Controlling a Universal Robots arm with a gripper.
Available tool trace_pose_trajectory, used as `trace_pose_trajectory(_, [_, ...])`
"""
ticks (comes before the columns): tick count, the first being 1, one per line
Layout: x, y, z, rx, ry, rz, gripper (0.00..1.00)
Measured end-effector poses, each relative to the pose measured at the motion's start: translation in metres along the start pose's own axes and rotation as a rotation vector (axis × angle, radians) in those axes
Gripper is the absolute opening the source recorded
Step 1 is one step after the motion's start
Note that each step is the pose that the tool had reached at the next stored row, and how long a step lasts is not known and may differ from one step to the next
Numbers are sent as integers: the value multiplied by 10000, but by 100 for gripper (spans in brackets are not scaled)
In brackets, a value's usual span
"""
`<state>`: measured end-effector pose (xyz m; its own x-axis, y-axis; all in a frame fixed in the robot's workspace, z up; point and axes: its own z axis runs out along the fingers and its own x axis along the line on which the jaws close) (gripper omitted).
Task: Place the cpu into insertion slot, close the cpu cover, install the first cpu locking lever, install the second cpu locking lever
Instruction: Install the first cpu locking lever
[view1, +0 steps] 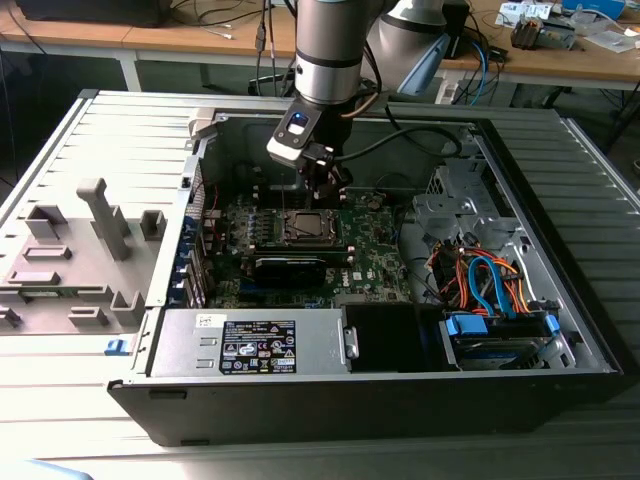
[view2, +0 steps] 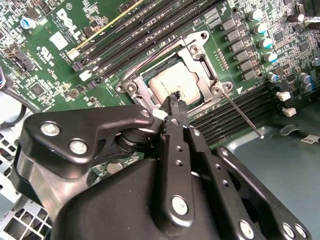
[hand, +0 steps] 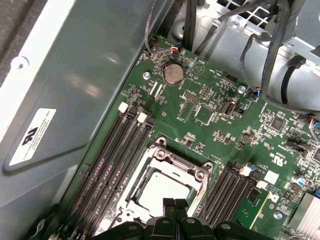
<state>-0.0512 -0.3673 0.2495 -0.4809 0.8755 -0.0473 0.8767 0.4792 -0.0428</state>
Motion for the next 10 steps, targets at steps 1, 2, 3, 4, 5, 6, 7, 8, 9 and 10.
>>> trace_pose_trajectory(1, [0, 0, 0, 0, -1, -18, 11])
trace_pose_trajectory(2, [0, 0, 0, -1, -2, -31, 11])
trace_pose_trajectory(3, [0, 0, 0, -2, -2, -51, 11])
trace_pose_trajectory(4, [0, 0, 0, -2, -3, -65, 11])
trace_pose_trajectory(5, [0, 0, 0, -4, -5, -86, 11])
trace_pose_trajectory(6, [0, 0, 0, -4, -5, -99, 11])
trace_pose_trajectory(7, [0, 0, 0, -5, -5, -118, 11])
trace_pose_trajectory(8, [0, 0, 0, -6, -6, -133, 11])
trace_pose_trajectory(9, [0, 0, 0, -6, -7, -148, 11])
trace_pose_trajectory(10, [0, 0, 0, -7, -7, -162, 11])
